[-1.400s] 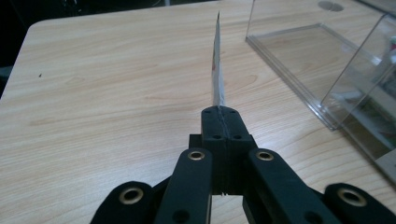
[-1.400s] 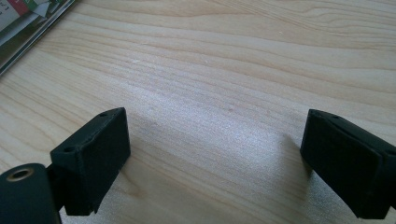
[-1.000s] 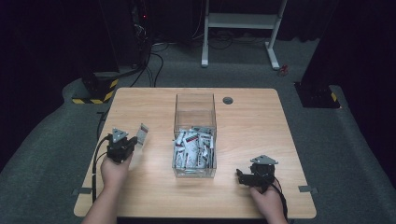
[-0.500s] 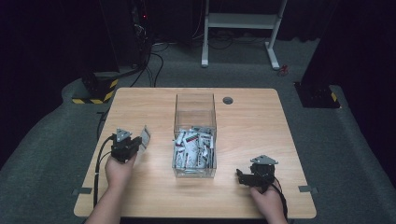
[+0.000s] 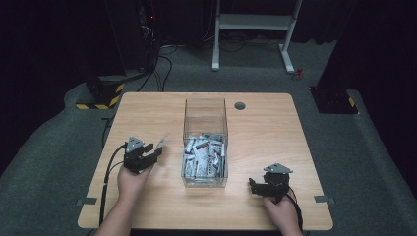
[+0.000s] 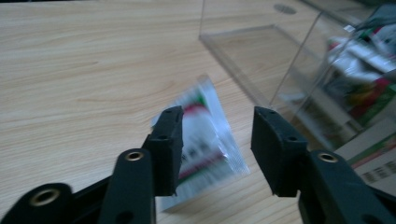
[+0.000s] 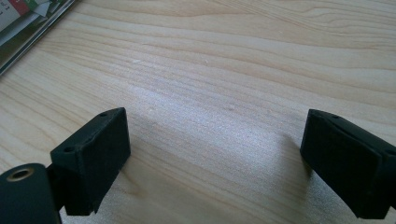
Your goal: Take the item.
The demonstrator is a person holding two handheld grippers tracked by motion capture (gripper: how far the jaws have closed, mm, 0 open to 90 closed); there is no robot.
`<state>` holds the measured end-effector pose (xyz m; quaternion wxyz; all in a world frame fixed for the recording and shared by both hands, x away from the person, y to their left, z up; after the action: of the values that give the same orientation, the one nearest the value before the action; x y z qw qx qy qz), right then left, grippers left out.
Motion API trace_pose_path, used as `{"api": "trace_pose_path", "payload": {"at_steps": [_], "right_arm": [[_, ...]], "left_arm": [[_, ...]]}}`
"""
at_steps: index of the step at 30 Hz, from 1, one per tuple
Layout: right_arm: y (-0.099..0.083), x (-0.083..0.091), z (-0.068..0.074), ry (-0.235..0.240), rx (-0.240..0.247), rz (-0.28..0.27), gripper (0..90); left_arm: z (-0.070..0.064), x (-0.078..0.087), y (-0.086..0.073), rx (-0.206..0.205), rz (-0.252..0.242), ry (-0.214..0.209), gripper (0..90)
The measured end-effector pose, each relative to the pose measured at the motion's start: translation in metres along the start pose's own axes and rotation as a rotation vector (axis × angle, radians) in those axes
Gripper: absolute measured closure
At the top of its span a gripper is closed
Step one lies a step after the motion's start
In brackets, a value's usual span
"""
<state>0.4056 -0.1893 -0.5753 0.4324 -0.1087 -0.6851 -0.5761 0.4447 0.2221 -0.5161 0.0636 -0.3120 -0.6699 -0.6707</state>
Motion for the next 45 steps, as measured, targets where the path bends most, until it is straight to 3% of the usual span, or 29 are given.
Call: {"api": "trace_pose_path", "payload": {"at_steps": [21, 27, 30, 38, 45], "right_arm": [[0.000, 0.000, 0.000, 0.000, 0.000, 0.000, 8.2], [0.000, 0.000, 0.000, 0.000, 0.000, 0.000, 8.2], [0.000, 0.000, 0.000, 0.000, 0.000, 0.000, 8.2], [0.000, 0.000, 0.000, -0.001, 0.001, -0.001, 8.2], [0.000, 0.000, 0.000, -0.001, 0.001, -0.001, 8.2]], "left_arm": [[-0.004, 0.014, 0.005, 0.002, -0.005, 0.003, 39.3], [-0.008, 0.019, 0.003, -0.020, 0.007, -0.019, 34.8], [-0.010, 0.024, 0.002, -0.016, -0.003, -0.050, 31.9], [-0.009, 0.038, -0.007, -0.004, 0.015, -0.071, 25.1], [-0.006, 0.047, -0.028, -0.036, 0.054, -0.069, 21.9]]}}
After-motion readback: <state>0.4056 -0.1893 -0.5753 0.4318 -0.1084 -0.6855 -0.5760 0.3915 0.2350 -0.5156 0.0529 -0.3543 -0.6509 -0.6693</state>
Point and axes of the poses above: each handheld gripper's, and its own axes: x roughly backward along the jaws, y roughly out of its top, z roughly to its left, the point moved 7 cm from there along -x, roughly forward along the jaws, and after that the axes turned 4 degrees about y, right-handed, at the moved point
